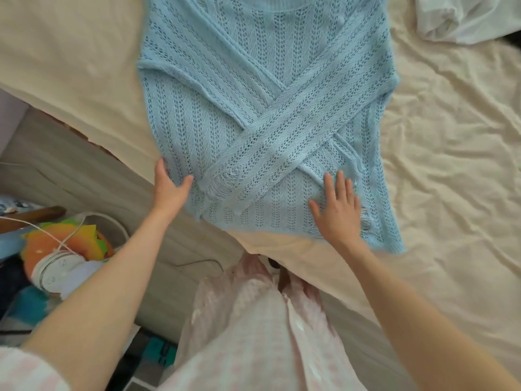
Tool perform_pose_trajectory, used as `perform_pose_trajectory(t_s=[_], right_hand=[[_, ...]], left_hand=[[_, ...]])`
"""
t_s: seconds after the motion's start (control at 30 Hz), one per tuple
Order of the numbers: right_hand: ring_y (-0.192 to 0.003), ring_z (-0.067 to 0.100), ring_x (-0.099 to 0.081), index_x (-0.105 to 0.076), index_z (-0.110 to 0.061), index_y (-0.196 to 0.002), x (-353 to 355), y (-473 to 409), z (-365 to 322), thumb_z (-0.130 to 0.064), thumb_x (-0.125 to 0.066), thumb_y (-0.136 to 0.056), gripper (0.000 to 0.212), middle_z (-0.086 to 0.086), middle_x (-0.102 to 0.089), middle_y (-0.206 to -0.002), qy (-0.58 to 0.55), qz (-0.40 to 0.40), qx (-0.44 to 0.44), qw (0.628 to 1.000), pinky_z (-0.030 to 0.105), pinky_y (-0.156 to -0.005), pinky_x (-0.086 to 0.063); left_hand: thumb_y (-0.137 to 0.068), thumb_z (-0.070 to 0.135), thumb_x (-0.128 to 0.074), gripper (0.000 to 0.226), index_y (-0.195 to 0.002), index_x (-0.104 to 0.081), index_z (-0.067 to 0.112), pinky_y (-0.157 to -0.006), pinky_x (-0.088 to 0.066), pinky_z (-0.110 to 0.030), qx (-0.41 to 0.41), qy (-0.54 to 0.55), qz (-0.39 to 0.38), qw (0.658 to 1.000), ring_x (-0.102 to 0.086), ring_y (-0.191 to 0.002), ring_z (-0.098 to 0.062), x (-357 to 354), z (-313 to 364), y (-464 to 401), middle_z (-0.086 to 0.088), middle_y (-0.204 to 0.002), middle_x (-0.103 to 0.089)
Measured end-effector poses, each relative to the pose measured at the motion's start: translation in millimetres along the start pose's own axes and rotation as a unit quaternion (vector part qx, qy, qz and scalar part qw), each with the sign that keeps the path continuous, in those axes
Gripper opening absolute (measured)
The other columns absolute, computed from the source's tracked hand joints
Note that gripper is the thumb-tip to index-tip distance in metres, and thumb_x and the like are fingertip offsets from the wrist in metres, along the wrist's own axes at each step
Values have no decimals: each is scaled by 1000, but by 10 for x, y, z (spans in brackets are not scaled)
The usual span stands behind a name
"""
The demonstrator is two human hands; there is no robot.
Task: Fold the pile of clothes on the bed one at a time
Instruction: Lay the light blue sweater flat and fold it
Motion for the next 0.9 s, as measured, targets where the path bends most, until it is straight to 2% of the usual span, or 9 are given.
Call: perform_pose_trajectory(t_s=[0.1,0.2,0.37,0.5,0.6,0.7,0.77,0.83,0.9], right_hand=[[-147,24,6,-4,-23,-153,-84,32,33,-45,-36,-99,66,3,5,-160,-10,-4,2,1000,50,-118,0],[-147,23,2,-10,-22,-153,-107,161,184,-40,-38,-99,63,3,-1,-160,-19,0,-15,1000,48,-116,-1],[-142,30,-23,-37,-6,-143,-68,494,608,-25,-53,-95,55,15,-28,-153,-83,75,-112,987,45,-115,-17],[-132,34,-36,-41,1,-136,-47,684,1055,-31,-57,-91,57,21,-41,-142,-163,114,-281,939,43,-107,-29],[-112,35,-51,-46,3,-128,-123,796,1289,-33,-61,-90,54,23,-52,-123,-326,133,-424,834,42,-93,-41],[-70,18,-53,-53,-5,-120,-282,801,1216,-27,-60,-92,36,8,-57,-89,-639,114,-473,596,32,-61,-42],[-82,16,-57,-54,-11,-111,-352,758,1143,-28,-55,-95,23,4,-58,-98,-734,69,-448,506,30,-69,-45],[-100,15,-56,-54,-11,-105,-383,749,1086,-31,-51,-97,22,1,-59,-104,-781,39,-423,458,30,-90,-46],[-100,13,-56,-55,-12,-94,-372,754,1056,-29,-49,-98,18,-3,-60,-96,-812,30,-409,416,30,-98,-43]], left_hand=[[-88,13,-63,54,-134,-35,7,-90,-44,-27,47,62,34,996,-52,-109,-18,-26,-122,-31,-4,-123,-51],[-88,20,-65,43,-126,-50,7,-69,-44,-14,95,86,-10,992,-55,-98,-14,-98,-298,15,2,-110,-56],[-84,10,-68,42,-120,-55,-6,-84,-45,-33,188,30,-78,979,-60,-104,-29,-135,-724,394,-18,-117,-61],[-88,10,-63,33,-117,-58,-5,-69,-44,-31,223,118,-37,967,-57,-85,-22,-78,-941,779,-18,-107,-62],[-92,12,-56,30,-121,-53,7,-80,-47,-34,268,311,-12,912,-58,-97,-21,-50,-1053,975,-11,-116,-58],[-93,16,-55,38,-129,-49,6,-87,-50,-40,277,406,5,871,-57,-112,-25,-78,-1107,1103,-10,-125,-58],[-94,13,-54,41,-133,-47,4,-85,-53,-39,248,417,8,875,-58,-113,-26,-118,-1092,1167,-11,-126,-58],[-95,7,-49,37,-132,-47,4,-93,-50,-43,227,442,-13,868,-56,-115,-27,-184,-1048,1218,-11,-127,-57],[-94,0,-47,28,-121,-52,5,-99,-43,-44,225,460,-31,858,-56,-114,-27,-217,-1025,1255,-11,-126,-57]])
Point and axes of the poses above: each hand's wrist, its own y-axis away from the middle knuckle, its own x-axis out of the back of the hand, z = x × y, the point moved 5 cm from there along -y, towards the middle knuckle
